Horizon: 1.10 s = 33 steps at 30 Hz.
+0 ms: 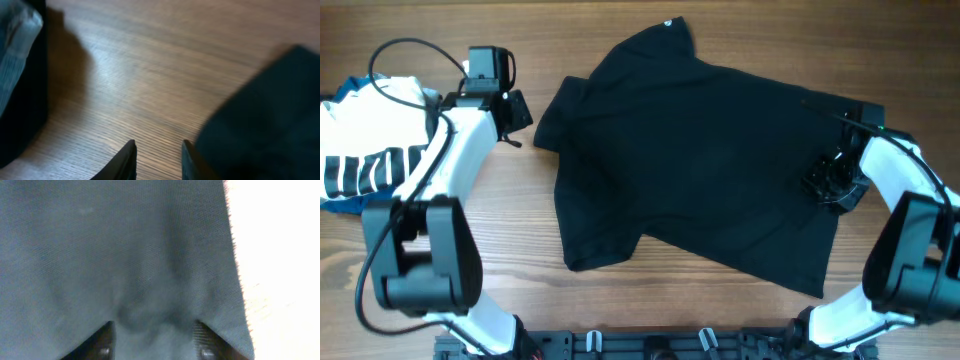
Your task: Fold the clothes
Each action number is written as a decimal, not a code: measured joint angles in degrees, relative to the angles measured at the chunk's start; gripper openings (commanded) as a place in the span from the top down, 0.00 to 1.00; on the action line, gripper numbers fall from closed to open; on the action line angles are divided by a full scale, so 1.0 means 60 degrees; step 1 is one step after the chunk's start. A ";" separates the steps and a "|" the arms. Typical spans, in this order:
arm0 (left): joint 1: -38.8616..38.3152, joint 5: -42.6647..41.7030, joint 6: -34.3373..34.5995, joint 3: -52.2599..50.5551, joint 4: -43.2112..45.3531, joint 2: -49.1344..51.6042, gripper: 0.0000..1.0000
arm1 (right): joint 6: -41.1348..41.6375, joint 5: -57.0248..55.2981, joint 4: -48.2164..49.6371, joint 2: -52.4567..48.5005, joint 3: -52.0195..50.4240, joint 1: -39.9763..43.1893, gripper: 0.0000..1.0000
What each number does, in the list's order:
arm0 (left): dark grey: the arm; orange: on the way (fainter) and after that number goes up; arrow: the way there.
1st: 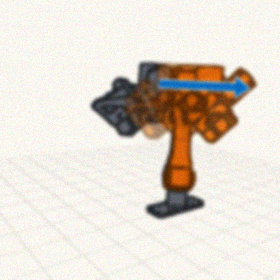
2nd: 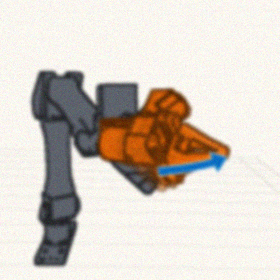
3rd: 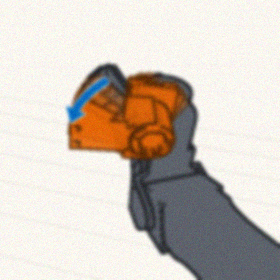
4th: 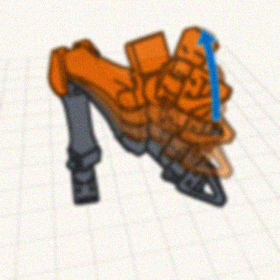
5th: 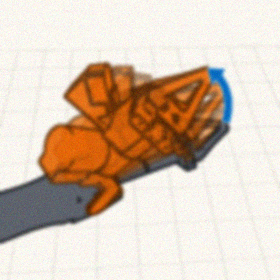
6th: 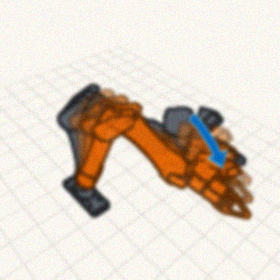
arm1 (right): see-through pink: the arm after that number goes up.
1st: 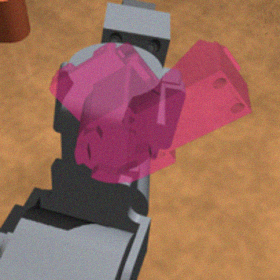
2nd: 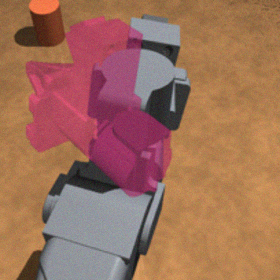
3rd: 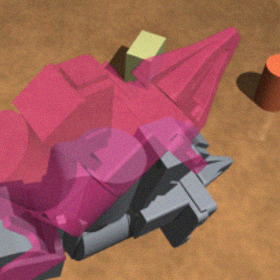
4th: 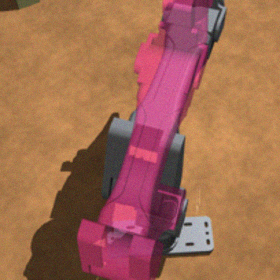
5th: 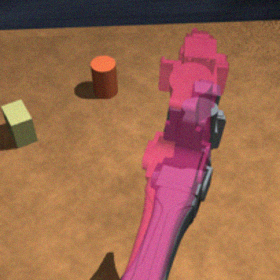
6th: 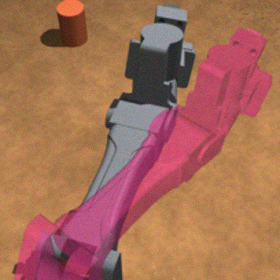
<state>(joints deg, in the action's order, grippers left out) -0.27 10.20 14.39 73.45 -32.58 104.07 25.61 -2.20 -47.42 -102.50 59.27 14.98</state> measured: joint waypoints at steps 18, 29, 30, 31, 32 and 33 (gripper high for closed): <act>-0.1402 -0.2809 -0.2590 0.0000 0.1647 -0.0189 0.53 | -0.0419 0.0707 -0.0361 -0.1191 0.2299 0.2495 0.59; -0.2335 -0.4896 -0.3355 0.0000 0.6426 0.2495 0.57 | -0.2157 0.3934 -0.1326 0.2758 0.2656 0.1596 0.53; -0.2430 -0.4951 -0.3351 0.0000 0.6604 0.2747 0.59 | -0.2204 0.3942 -0.1483 0.2809 0.2656 0.1381 0.53; -0.2543 -0.4972 -0.3351 0.0000 0.6754 0.3016 0.62 | -0.2255 0.3942 -0.1617 0.2820 0.2656 0.1158 0.54; -0.2626 -0.4965 -0.3351 0.0000 0.6798 0.3238 0.65 | -0.2259 0.3942 -0.1683 0.2816 0.2656 0.0965 0.53; -0.2703 -0.4925 -0.3359 0.0000 0.6801 0.3413 0.69 | -0.2259 0.3942 -0.1723 0.2820 0.2652 0.0801 0.53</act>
<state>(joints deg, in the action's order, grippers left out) -16.49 -19.35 -5.76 73.45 8.23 124.55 12.05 21.45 -57.76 -85.58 75.18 19.79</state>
